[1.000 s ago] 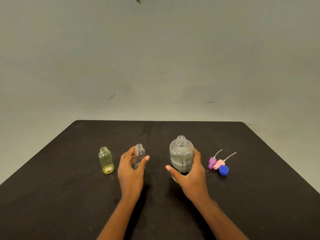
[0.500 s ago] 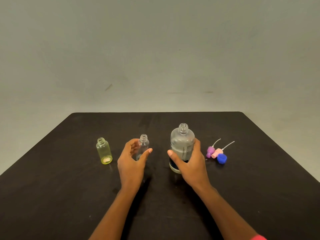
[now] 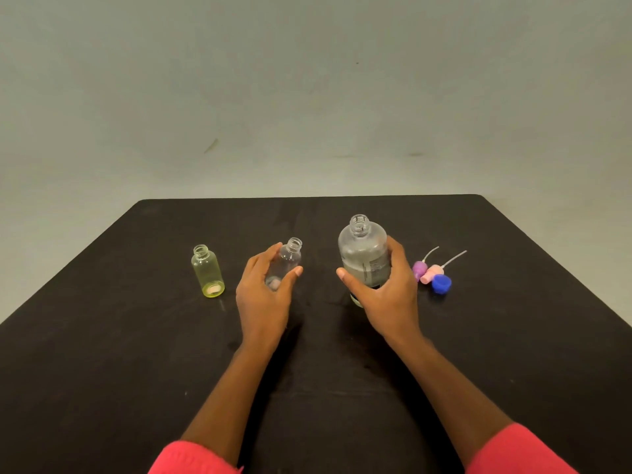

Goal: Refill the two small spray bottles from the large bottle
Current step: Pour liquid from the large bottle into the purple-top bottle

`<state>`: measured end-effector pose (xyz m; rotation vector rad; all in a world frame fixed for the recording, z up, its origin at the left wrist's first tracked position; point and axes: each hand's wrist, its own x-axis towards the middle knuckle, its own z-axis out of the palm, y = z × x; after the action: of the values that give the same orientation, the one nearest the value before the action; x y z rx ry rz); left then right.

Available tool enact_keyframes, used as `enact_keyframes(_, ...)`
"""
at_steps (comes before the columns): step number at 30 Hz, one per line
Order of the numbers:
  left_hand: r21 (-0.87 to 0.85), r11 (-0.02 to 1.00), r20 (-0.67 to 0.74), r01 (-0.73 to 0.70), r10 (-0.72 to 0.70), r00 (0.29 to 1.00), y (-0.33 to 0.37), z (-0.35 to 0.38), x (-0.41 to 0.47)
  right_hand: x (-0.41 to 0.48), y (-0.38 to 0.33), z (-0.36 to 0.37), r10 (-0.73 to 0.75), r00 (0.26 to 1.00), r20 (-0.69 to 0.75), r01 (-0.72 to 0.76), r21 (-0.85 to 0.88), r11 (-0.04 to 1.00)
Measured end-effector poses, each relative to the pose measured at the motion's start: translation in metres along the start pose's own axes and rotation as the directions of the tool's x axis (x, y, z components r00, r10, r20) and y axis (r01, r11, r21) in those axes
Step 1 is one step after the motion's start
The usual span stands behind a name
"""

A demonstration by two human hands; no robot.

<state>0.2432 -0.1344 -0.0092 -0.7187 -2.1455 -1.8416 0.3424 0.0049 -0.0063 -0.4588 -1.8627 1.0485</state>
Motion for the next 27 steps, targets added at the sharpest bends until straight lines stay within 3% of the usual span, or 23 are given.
enact_keyframes(8, 0.111, 0.987, 0.064, -0.114, 0.107, 0.992, 0.003, 0.0, 0.0, 0.006, 0.004, -0.006, -0.178, 0.984, -0.014, 0.172, -0.179, 0.969)
enact_keyframes(17, 0.093, 0.989, 0.043, -0.115, 0.111, 0.993, 0.002, 0.003, -0.002, 0.012, 0.01, -0.013, -0.318, 0.948, 0.007, 0.297, -0.379, 0.876)
enact_keyframes(27, 0.11, 0.983, 0.065, -0.146, 0.139, 0.988, 0.0, 0.004, -0.002, 0.012, 0.015, -0.015, -0.376, 0.925, 0.059, 0.359, -0.465, 0.809)
